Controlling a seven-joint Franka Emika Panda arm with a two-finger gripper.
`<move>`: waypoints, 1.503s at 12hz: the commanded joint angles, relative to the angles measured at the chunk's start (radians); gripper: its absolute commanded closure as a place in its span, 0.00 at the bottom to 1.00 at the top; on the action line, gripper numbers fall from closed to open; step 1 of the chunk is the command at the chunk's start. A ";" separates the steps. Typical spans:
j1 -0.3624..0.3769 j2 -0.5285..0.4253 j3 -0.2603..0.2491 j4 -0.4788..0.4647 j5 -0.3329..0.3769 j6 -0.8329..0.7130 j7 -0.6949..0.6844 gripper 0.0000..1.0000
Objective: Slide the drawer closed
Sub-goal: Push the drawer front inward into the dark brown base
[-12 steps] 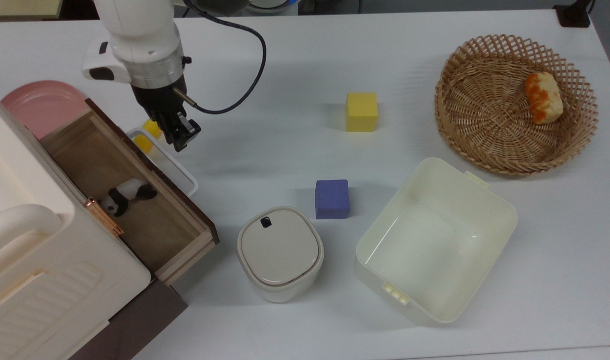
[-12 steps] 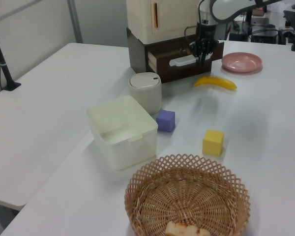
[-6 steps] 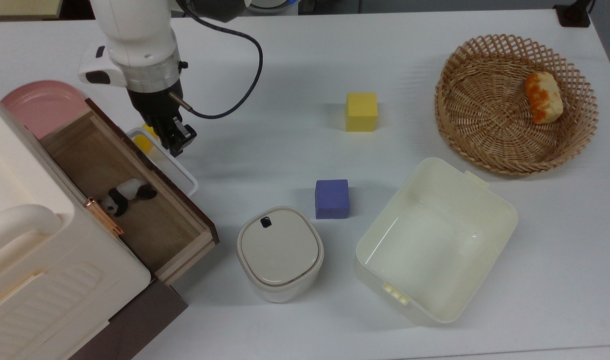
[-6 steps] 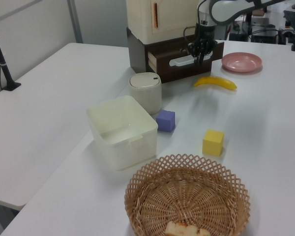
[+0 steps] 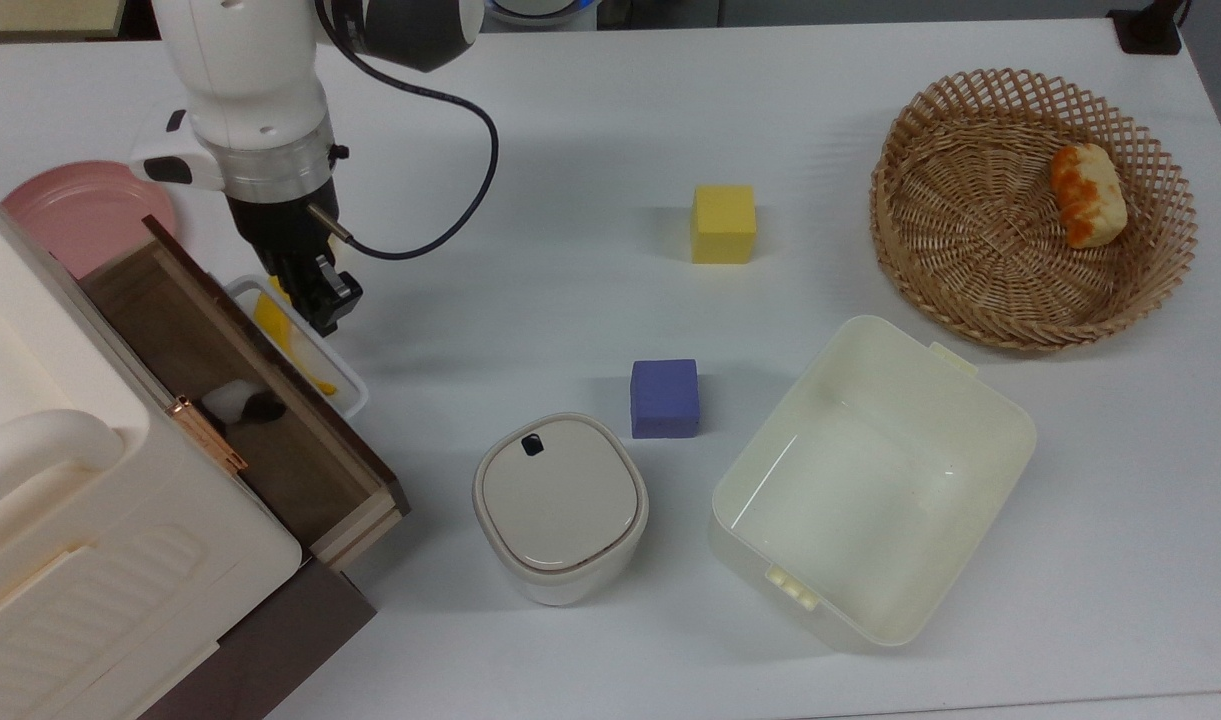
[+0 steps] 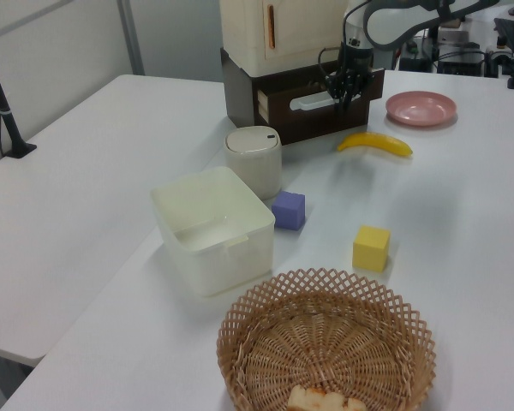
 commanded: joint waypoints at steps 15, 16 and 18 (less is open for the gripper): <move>-0.031 0.102 -0.019 0.155 -0.059 0.133 -0.047 0.76; -0.025 0.072 -0.010 0.117 -0.059 0.124 -0.073 0.75; -0.008 0.028 0.012 0.092 -0.059 0.028 -0.121 0.74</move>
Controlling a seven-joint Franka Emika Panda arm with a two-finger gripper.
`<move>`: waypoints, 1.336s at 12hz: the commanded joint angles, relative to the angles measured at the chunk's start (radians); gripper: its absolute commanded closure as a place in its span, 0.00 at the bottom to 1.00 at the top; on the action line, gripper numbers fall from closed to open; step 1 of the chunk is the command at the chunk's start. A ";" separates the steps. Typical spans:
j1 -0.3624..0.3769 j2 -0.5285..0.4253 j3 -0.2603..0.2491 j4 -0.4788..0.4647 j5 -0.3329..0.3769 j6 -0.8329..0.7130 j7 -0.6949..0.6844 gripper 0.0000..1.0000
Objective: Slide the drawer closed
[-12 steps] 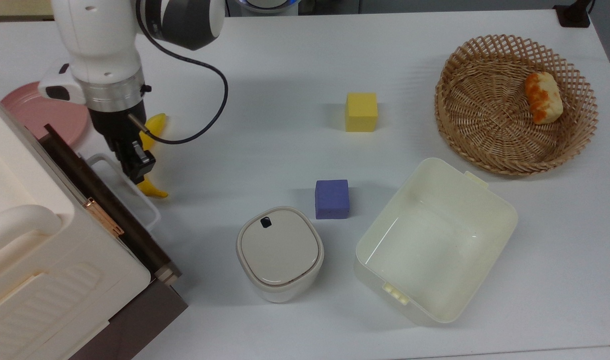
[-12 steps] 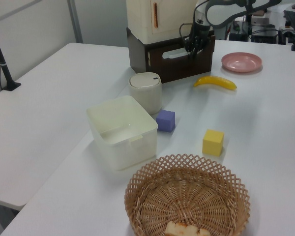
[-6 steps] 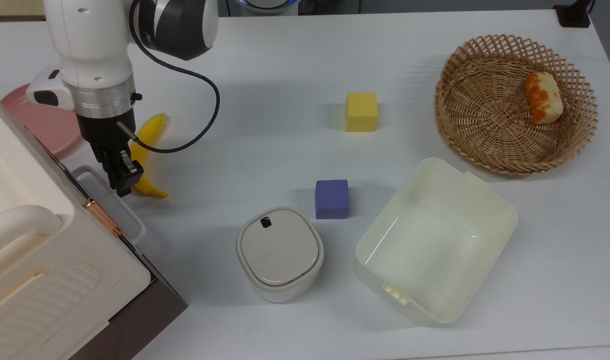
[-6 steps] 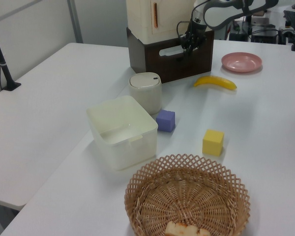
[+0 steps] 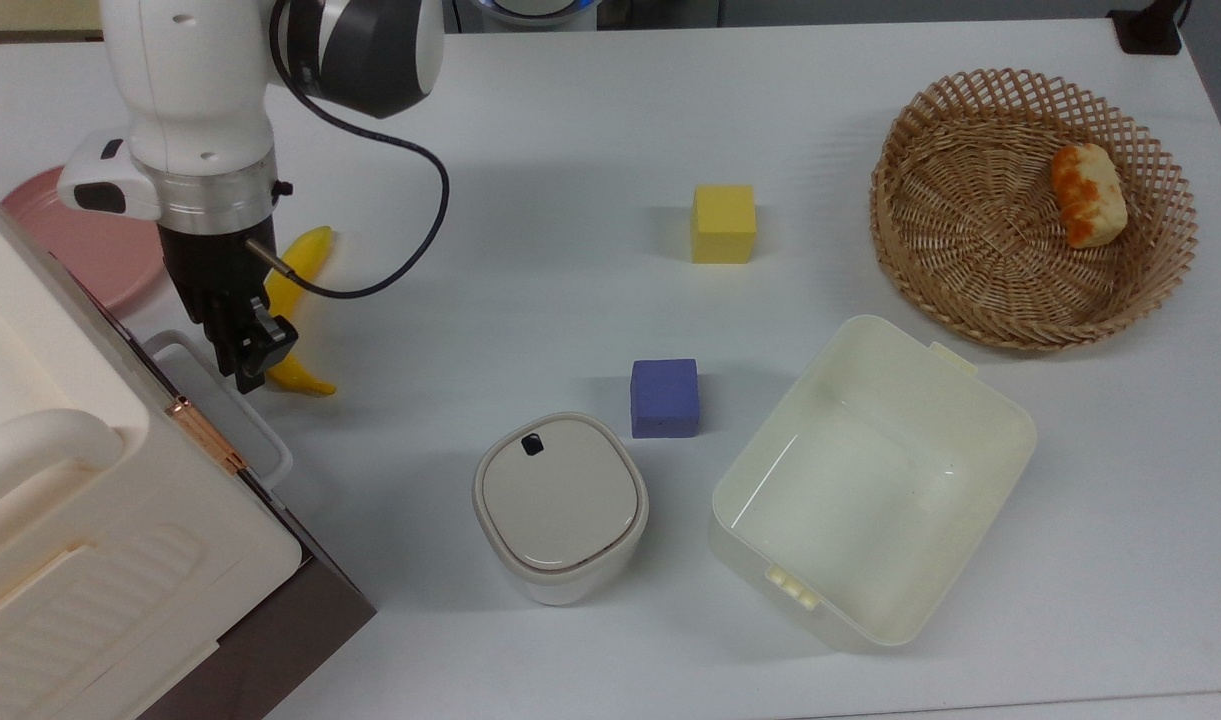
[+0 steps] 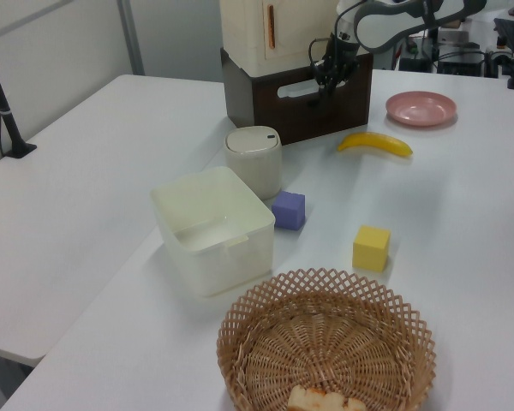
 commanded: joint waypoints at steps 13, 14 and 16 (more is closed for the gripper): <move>0.211 -0.386 0.059 -0.225 0.000 -0.489 -0.393 0.23; 0.225 -0.410 0.059 -0.255 0.000 -0.490 -0.385 0.01; 0.255 -0.446 0.061 -0.289 0.000 -0.501 -0.385 0.00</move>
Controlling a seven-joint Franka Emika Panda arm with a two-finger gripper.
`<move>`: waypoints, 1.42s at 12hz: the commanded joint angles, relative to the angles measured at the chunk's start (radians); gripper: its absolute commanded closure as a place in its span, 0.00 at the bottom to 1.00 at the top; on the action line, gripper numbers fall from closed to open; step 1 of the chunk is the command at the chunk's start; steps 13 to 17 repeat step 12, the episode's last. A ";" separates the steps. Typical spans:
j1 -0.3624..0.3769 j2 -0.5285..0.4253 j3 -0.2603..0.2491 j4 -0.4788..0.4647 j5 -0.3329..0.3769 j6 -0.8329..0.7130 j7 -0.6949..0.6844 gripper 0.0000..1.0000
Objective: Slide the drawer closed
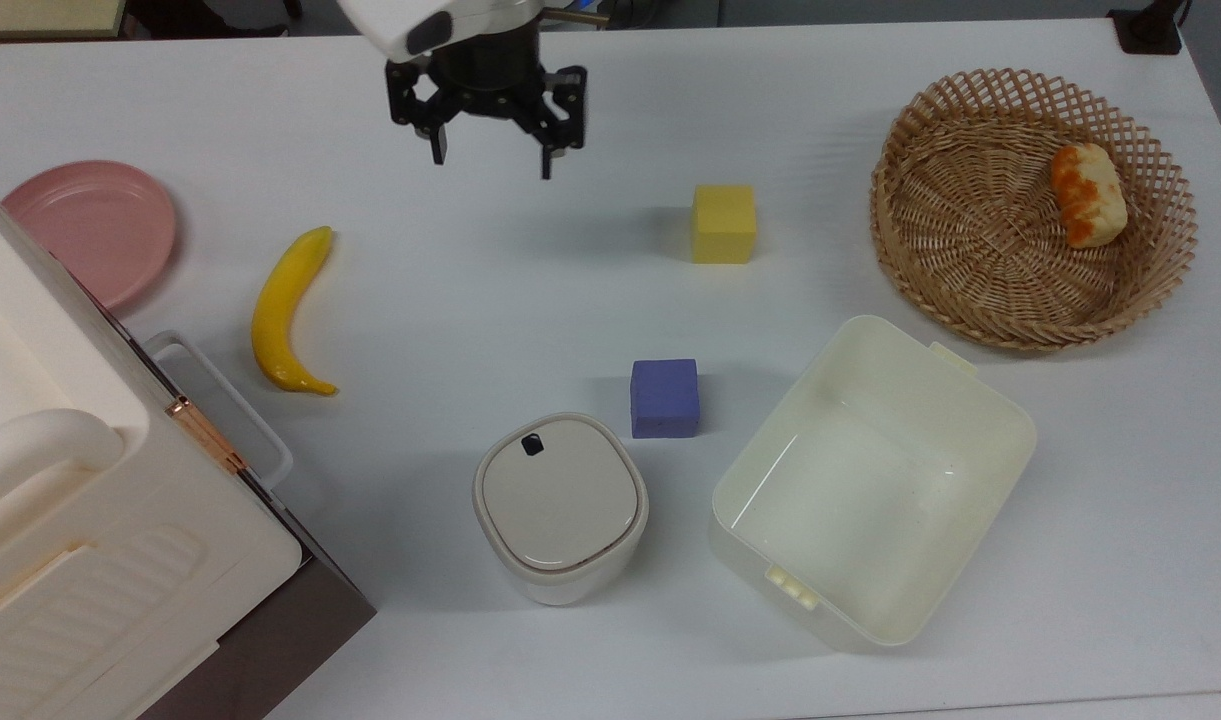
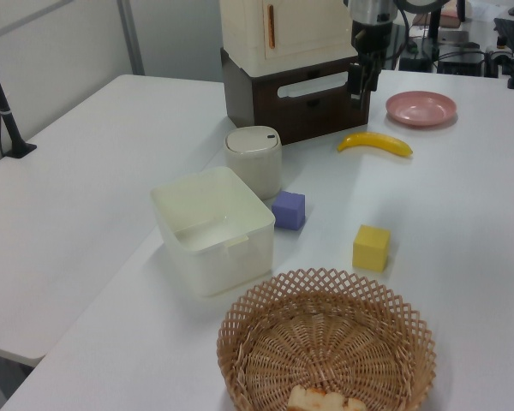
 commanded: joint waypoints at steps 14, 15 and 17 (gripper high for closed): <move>-0.027 -0.086 -0.005 -0.071 0.065 -0.067 -0.079 0.00; -0.027 -0.086 -0.005 -0.071 0.065 -0.067 -0.079 0.00; -0.027 -0.086 -0.005 -0.071 0.065 -0.067 -0.079 0.00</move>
